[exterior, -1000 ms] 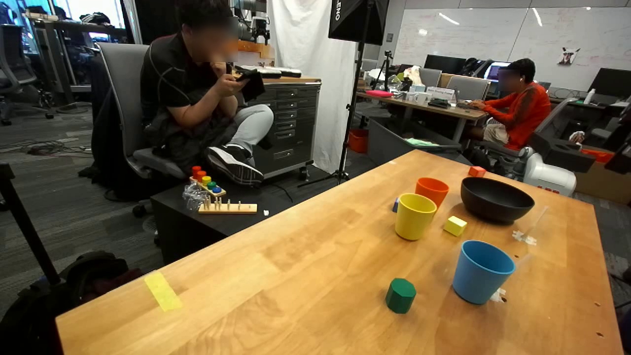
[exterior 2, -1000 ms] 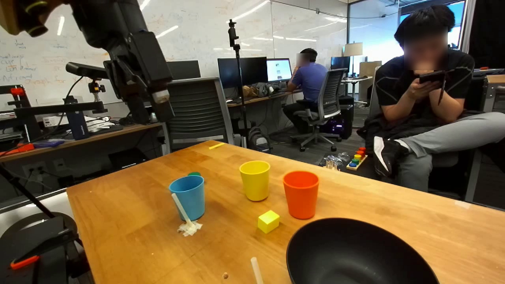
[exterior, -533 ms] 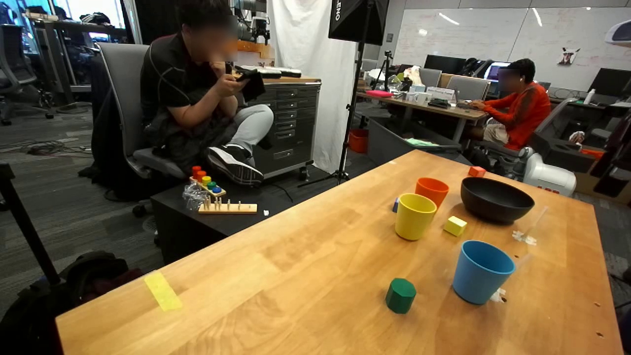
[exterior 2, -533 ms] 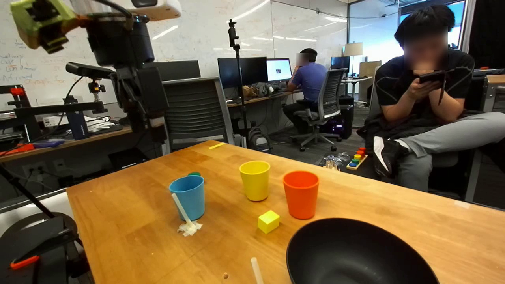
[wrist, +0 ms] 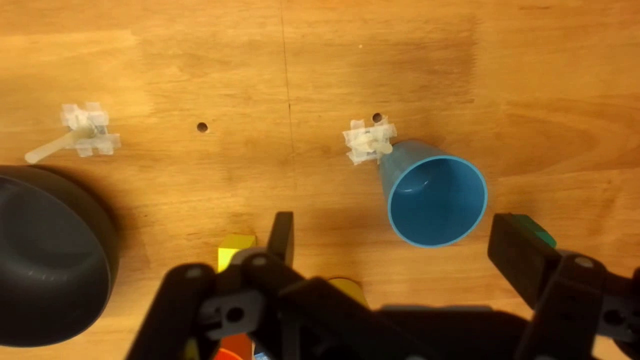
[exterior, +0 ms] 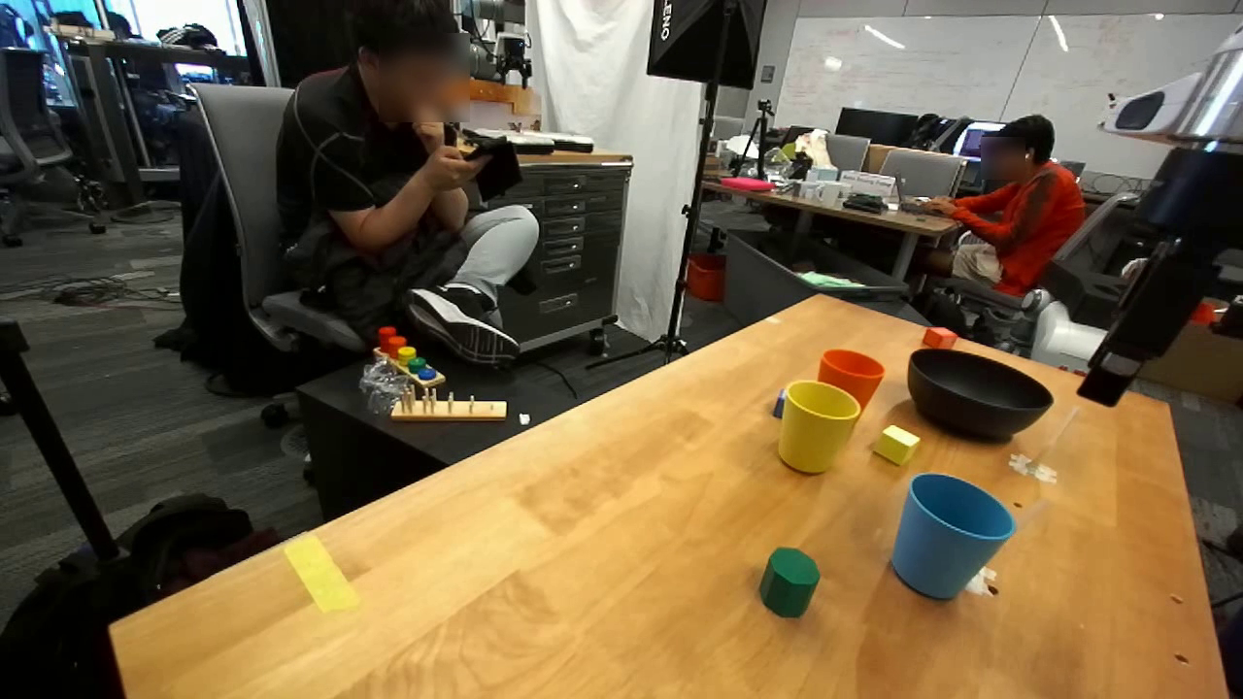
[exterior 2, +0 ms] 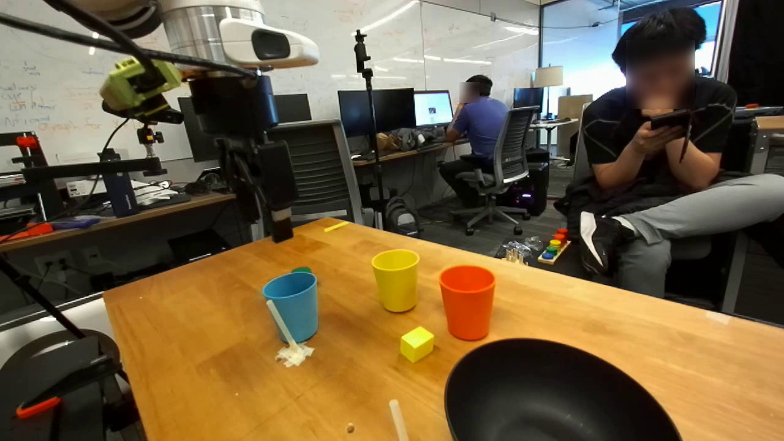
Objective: Put the blue cup in the yellow cup then the orange cup in the blue cup
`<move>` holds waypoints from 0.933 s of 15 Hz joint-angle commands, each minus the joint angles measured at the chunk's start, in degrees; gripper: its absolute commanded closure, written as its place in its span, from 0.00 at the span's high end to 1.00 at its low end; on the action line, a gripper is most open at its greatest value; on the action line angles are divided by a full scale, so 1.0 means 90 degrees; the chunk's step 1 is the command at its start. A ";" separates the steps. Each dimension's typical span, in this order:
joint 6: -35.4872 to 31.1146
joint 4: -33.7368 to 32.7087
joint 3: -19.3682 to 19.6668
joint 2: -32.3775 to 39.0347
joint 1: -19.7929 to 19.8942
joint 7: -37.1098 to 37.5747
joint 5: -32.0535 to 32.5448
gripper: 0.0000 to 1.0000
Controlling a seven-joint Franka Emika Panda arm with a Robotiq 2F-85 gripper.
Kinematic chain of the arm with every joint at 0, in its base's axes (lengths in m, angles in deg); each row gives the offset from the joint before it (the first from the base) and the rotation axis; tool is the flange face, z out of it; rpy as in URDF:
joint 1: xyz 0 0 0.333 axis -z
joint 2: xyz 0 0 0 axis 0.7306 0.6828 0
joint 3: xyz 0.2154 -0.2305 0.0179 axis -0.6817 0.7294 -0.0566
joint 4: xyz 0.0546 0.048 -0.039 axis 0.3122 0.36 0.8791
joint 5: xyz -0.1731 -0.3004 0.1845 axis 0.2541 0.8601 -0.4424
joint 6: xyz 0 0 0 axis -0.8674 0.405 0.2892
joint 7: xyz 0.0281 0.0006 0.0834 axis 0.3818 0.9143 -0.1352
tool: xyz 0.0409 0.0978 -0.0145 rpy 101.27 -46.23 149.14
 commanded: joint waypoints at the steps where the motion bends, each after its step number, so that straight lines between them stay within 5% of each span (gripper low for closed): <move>1: -0.0290 -0.0387 -0.0048 0.0696 -0.0030 0.0021 -0.0258 1.00; 14: -0.0818 -0.0816 -0.0533 0.2096 -0.0015 0.0055 -0.0650 1.00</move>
